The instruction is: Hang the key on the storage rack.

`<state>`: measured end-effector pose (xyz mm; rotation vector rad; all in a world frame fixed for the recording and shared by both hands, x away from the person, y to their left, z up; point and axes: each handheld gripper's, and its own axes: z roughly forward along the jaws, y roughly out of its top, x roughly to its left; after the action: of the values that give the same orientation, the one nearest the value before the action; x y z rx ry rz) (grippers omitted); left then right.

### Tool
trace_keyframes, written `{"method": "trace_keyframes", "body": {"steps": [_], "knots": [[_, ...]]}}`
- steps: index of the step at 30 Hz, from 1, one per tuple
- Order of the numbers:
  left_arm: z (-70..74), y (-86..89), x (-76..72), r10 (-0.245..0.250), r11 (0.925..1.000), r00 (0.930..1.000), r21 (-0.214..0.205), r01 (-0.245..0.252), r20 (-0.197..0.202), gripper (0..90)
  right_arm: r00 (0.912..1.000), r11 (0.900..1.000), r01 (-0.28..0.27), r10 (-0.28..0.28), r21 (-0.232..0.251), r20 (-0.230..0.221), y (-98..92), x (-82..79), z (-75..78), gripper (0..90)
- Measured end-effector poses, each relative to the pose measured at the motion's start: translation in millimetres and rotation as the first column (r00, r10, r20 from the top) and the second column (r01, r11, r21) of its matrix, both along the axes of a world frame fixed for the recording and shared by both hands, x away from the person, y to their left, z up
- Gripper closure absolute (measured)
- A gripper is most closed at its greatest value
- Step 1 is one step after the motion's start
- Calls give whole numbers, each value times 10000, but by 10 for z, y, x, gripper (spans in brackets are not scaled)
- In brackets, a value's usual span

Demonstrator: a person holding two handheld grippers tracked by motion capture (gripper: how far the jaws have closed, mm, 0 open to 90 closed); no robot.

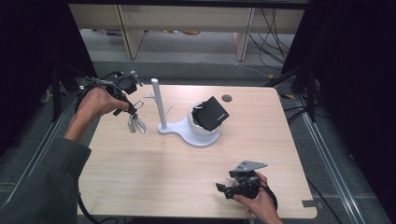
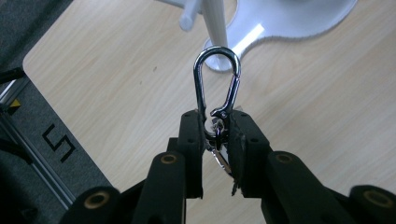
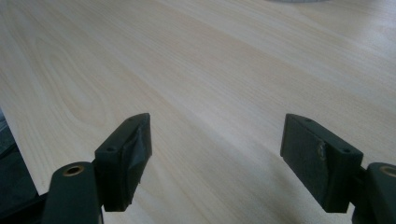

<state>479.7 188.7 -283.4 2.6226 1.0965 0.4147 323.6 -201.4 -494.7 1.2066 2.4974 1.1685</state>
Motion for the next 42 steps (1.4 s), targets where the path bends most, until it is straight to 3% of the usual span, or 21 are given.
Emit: {"method": "trace_keyframes", "body": {"steps": [4, 5, 8, 10, 11, 13, 42], "knots": [[21, 24, 84, -25, 9998, 9997, -196, 30, 253, 754, 10000, 10000, -30, 30, -15, 33, 10, -3, -8, 258], [16, 26, 99, 112, 9995, 9996, -292, -104, 259, 754, 9999, 9998, 63, -65, 164, 135, 22, -3, -21, 258], [6, 29, 146, 177, 9993, 9992, -321, -165, 355, 754, 10000, 10000, -48, 48, -41, 3, 15, -4, -11, 259], [-6, 21, 172, 240, 9989, 9992, -415, -226, 328, 754, 9999, 9998, -148, 149, 115, -75, 16, 5, -22, 258], [-11, 7, 168, 472, 9975, 9987, -538, -463, 165, 754, 9999, 9999, -57, 56, -143, -105, 12, -1, -4, 258], [-10, -4, 199, 282, 9985, 9991, -476, -266, 319, 754, 9999, 9999, -36, 35, -106, -148, 18, -11, -7, 258], [-186, -172, 357, 268, 9994, 9996, -230, -266, 54, 750, 9998, 9998, -179, 179, -85, 19, 18, -8, -9, 258]]}}
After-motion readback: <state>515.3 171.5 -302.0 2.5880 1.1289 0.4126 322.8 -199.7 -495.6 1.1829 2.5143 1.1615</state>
